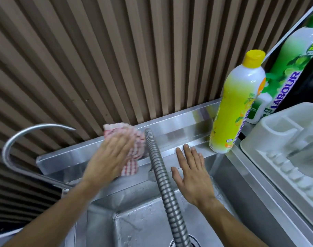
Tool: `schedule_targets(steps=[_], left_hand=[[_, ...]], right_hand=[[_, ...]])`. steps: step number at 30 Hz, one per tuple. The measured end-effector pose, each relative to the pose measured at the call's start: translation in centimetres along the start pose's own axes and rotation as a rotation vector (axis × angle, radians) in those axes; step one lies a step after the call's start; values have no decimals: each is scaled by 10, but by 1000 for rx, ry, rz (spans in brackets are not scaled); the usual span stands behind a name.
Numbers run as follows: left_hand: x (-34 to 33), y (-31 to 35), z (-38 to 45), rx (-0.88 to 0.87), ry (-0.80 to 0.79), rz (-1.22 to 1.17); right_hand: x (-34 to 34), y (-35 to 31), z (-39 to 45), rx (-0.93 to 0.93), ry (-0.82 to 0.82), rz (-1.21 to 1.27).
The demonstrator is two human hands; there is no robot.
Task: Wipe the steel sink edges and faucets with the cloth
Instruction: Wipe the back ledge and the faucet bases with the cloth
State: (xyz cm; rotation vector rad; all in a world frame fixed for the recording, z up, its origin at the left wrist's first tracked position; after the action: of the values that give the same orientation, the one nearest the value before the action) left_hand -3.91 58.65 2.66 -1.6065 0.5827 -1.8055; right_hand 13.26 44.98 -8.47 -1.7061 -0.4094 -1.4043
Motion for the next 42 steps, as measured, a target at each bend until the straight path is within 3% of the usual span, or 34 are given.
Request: schedule_targets(steps=[2,5,10,14,18,24,27,30,35,38,42], left_hand=[[-16,-9,-44,195,-35,-182],[-9,-11,-48,258,-87,-212],[-3,22,32,-14,-300,1],[-1,69,73,-381,-380,180],[-8,75,57,-373,-370,14],[-26,59,-50,-50,-401,-636],[-22,68,-91,319,-349,-926],[-29,91,-75,475,-361,-923],[-45,112,-7,294,-350,-837],[-35,110,-30,350,-320,-881],[-36,84,-114,617,-373,-851]], right_hand=[[0,-2,-1,3,-24,-21],[1,-5,-2,-5,-21,-22],[3,-10,-3,-4,-29,-43],[5,-10,-3,31,-32,-77],[9,-6,0,62,-48,-32],[7,-4,-3,90,-67,-1],[6,-7,-5,81,-76,7],[8,-5,-2,51,-46,30],[16,-5,-6,77,17,149],[19,-6,-9,76,18,178],[21,-10,-8,49,-58,140]])
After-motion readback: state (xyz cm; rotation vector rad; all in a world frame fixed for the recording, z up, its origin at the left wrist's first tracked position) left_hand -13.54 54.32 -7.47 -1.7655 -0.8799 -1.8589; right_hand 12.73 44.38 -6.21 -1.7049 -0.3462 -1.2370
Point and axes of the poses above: each hand's wrist, its own z-axis towards the middle knuckle, its own x-axis out of the back of the hand, y = z × x, the point moved 10 cm from there along z, towards the middle knuckle, and after that the axes turned 14 degrees about -x, right-handed, at the moved point
